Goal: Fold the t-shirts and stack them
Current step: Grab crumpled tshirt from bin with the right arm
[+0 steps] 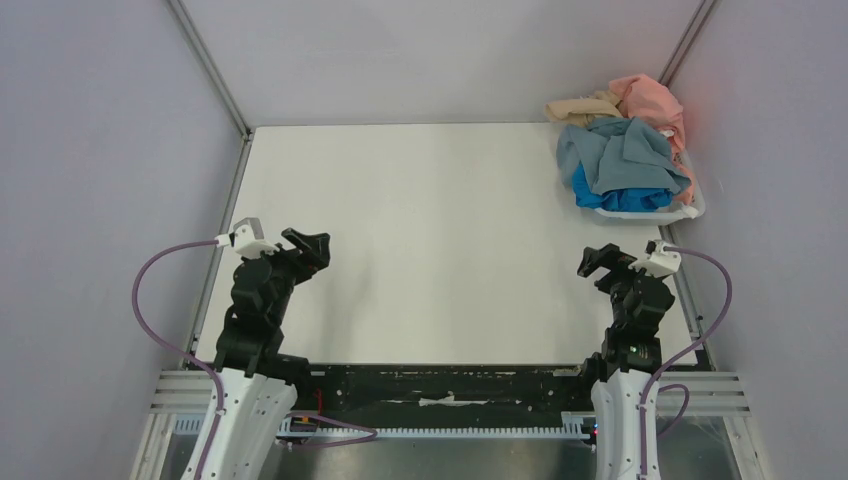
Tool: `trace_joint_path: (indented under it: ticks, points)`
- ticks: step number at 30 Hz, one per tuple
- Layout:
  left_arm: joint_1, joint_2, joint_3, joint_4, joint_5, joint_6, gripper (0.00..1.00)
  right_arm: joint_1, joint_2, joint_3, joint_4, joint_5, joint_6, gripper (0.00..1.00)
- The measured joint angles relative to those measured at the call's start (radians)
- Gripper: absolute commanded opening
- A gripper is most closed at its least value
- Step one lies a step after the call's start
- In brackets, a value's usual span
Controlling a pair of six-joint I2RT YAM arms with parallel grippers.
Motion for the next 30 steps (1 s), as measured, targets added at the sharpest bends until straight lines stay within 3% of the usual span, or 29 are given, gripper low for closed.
trace_joint_path:
  ticks: [8, 12, 20, 30]
  points:
    - [0.0, 0.0, 0.0, 0.0, -0.001, 0.0, 0.9, 0.0, 0.04, 0.014, 0.086, -0.015, -0.003, 0.98]
    - [0.0, 0.0, -0.002, 0.004, -0.001, 0.0, 0.9, 0.0, 0.252, 0.171, 0.121, -0.019, -0.026, 0.98]
    - [0.0, 0.0, -0.014, 0.016, -0.011, 0.001, 0.9, 0.0, 0.862, 0.772, 0.164, -0.025, -0.164, 0.98]
    - [0.0, 0.06, -0.047, 0.099, -0.008, 0.002, 0.9, 0.001, 1.554, 1.547, 0.075, 0.148, -0.434, 0.98]
